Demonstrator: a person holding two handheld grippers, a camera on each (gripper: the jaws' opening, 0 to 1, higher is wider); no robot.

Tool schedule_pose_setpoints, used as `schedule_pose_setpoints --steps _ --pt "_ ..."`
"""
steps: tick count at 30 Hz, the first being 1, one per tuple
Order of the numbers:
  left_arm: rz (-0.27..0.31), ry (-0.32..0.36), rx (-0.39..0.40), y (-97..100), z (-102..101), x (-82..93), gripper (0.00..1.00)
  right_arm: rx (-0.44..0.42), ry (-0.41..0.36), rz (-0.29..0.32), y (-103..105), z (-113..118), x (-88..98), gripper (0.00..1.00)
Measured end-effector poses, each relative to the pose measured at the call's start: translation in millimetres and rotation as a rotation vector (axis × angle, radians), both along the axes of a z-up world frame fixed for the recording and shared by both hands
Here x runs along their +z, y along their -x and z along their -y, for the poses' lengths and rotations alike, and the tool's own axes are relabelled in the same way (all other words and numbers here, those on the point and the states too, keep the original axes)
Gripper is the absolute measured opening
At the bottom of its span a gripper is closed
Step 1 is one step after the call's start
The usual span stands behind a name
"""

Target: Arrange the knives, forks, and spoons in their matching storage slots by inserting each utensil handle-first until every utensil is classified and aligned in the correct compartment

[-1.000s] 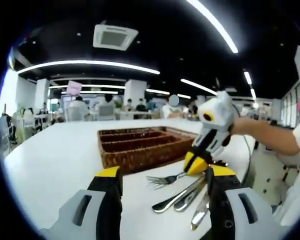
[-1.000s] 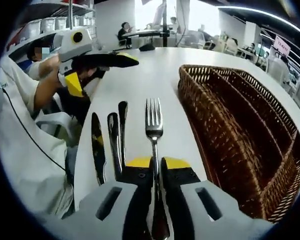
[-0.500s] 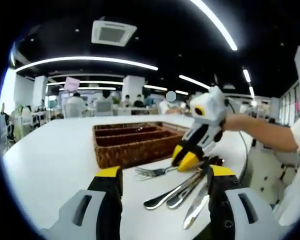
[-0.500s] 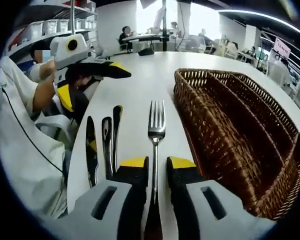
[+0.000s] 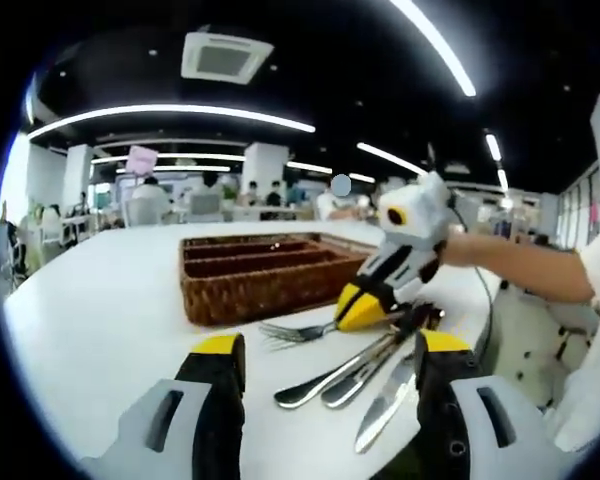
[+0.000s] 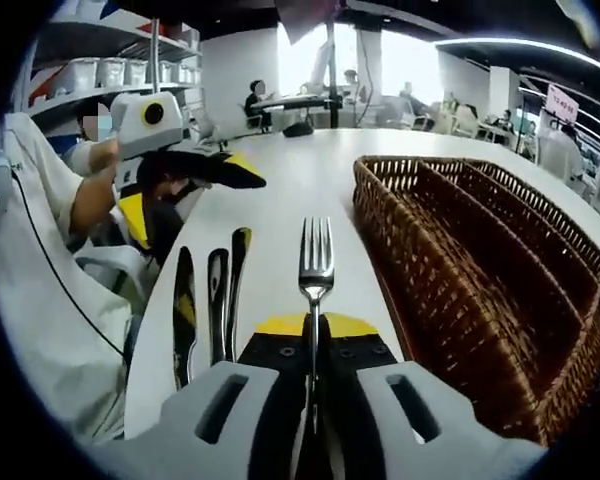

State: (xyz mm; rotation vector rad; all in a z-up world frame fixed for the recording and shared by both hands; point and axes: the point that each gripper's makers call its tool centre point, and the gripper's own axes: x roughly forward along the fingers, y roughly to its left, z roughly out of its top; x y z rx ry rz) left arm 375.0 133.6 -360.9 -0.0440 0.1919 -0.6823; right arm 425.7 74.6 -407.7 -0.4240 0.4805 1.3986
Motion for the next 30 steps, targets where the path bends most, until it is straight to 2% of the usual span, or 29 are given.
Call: schedule_pose_setpoints --steps 8,10,13,20,21,22,24,28,30 --pt "-0.009 0.022 0.004 2.1 5 -5.9 0.69 0.027 -0.037 -0.004 0 2 -0.1 0.03" --pt "-0.019 0.031 0.007 2.6 5 -10.3 0.69 0.007 -0.023 0.033 -5 6 0.8 0.03" --pt "-0.013 0.038 0.012 2.9 5 -10.8 0.68 0.007 -0.033 0.027 -3 6 4.4 0.03" --pt "-0.025 0.041 0.046 1.4 3 -18.6 0.71 -0.007 -0.059 0.042 -5 10 26.5 0.03" --pt "-0.018 0.019 0.062 0.4 1 -20.9 0.71 -0.011 -0.057 0.057 -8 11 31.3 0.03" --pt "0.003 -0.049 0.087 -1.0 -3 -25.1 0.72 -0.012 -0.052 0.063 -12 13 37.4 0.03" --pt "0.015 -0.08 0.094 -0.2 -1 -27.4 0.74 -0.015 -0.05 0.078 -16 15 45.2 0.03" --pt "0.013 -0.073 0.09 4.5 3 -27.3 0.75 -0.02 -0.053 0.105 -20 15 59.4 0.03" --pt "-0.005 -0.048 0.089 6.6 6 -29.2 0.75 -0.021 -0.059 0.105 -21 14 67.3 0.03"
